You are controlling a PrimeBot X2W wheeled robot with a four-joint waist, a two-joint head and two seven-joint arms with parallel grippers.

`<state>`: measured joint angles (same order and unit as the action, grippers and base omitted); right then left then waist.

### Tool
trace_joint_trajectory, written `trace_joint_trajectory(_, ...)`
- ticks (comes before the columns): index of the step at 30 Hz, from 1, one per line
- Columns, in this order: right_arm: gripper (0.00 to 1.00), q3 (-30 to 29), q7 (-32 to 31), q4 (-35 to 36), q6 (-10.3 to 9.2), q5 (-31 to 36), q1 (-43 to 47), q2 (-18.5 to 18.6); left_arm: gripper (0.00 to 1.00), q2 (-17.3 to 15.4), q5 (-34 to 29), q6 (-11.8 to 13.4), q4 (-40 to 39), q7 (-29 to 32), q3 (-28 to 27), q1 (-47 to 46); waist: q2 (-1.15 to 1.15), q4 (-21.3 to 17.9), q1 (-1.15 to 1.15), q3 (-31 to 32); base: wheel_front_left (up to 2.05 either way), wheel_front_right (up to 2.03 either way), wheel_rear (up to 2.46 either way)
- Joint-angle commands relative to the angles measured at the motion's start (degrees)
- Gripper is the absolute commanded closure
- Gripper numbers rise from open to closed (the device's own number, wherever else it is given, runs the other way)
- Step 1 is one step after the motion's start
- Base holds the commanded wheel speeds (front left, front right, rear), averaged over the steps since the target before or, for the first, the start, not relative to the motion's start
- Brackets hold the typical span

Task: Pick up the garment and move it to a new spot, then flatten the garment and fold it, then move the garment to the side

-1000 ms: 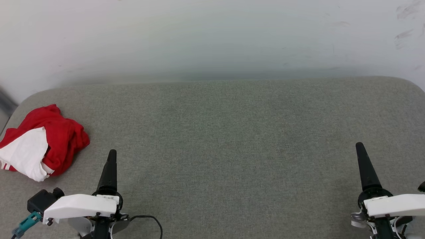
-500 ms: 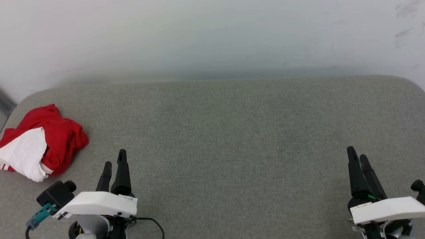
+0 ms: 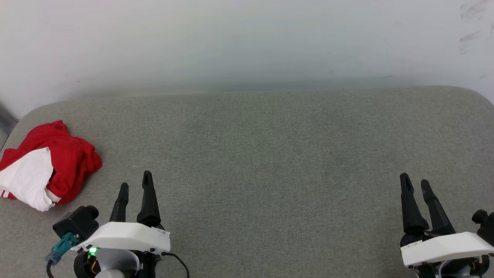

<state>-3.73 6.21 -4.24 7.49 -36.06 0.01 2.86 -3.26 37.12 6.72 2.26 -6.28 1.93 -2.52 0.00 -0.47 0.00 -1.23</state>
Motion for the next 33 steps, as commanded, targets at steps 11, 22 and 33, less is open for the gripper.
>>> trace_joint_trajectory(11,0.0,0.25,2.16,1.81,0.0,8.43,0.29,0.04,0.0,-0.9,-8.38,1.76,-1.63,-2.17,2.56,0.27,0.0,0.02,0.0,-0.39,0.0,0.0,0.0)
trace_joint_trajectory(22,0.0,0.47,3.77,2.8,0.0,15.28,0.75,0.04,0.0,-1.25,-14.84,3.04,-2.16,-3.73,4.11,0.47,0.0,-0.04,0.0,-0.69,0.0,0.0,0.0)
trace_joint_trajectory(33,0.0,1.35,5.21,4.0,0.0,21.31,1.42,0.04,0.0,-1.29,-20.25,2.15,-3.26,-5.19,5.31,0.87,0.0,0.08,0.0,-0.78,0.0,0.0,0.0)
